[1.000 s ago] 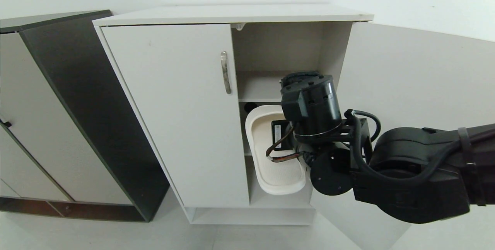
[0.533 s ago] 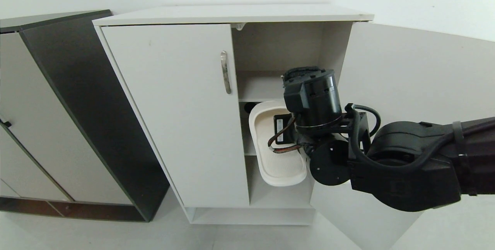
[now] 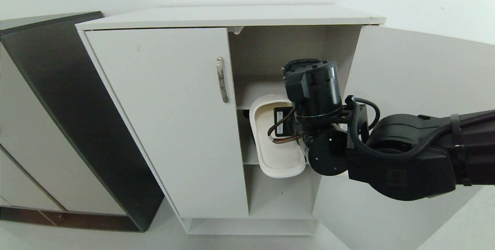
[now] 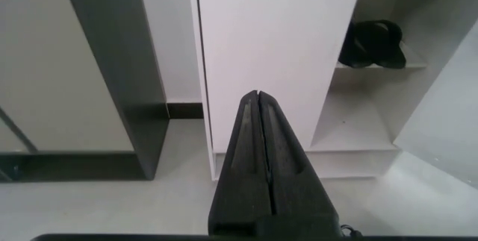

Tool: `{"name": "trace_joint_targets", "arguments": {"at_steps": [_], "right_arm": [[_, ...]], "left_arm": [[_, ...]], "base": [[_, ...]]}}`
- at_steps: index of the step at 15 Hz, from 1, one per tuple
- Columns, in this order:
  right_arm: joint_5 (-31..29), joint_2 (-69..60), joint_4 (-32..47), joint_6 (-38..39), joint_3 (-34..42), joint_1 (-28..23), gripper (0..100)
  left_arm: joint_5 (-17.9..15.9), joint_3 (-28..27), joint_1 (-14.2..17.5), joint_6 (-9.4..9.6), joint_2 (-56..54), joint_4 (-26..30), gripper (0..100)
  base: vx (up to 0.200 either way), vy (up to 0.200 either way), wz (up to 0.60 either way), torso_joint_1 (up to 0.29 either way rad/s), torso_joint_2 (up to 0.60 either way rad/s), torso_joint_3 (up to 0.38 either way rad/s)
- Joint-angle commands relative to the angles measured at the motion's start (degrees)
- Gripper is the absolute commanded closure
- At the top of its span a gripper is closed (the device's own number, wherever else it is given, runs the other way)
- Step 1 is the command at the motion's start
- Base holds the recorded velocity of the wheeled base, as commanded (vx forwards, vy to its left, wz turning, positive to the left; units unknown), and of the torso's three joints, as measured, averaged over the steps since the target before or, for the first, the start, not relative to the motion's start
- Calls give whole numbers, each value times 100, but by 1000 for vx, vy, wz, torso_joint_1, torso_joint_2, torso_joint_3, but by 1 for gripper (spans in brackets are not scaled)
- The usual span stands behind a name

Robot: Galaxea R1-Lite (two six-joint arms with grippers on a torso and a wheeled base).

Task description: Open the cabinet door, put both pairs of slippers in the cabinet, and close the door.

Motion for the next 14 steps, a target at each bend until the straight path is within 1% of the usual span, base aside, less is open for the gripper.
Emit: {"name": "trace_joint_targets", "arguments": {"at_steps": [1,5,9,12,14], "right_arm": [[4,17,-4,2,-15,-10,100],[4,123,-13,11,-6,-133,100],[12,246,-215,11,11,-177,100],[12,246,-224,63,134,-177,100],[21,255,-593,28,424,-177,100]], "left_arm": [[0,0,1,-2,-1,-1,100],[0,0,1,-2,-1,-1,100],[0,0,1,-2,-1,-1,100],[-9,0,1,-19,-1,-1,100],[-9,0,1,-10,-1,-1,100]], "base": [[200,0,0,2,2,-2],[200,0,0,2,0,2],[200,0,0,4,2,2],[0,0,0,0,0,0],[0,0,0,0,0,0]]}}
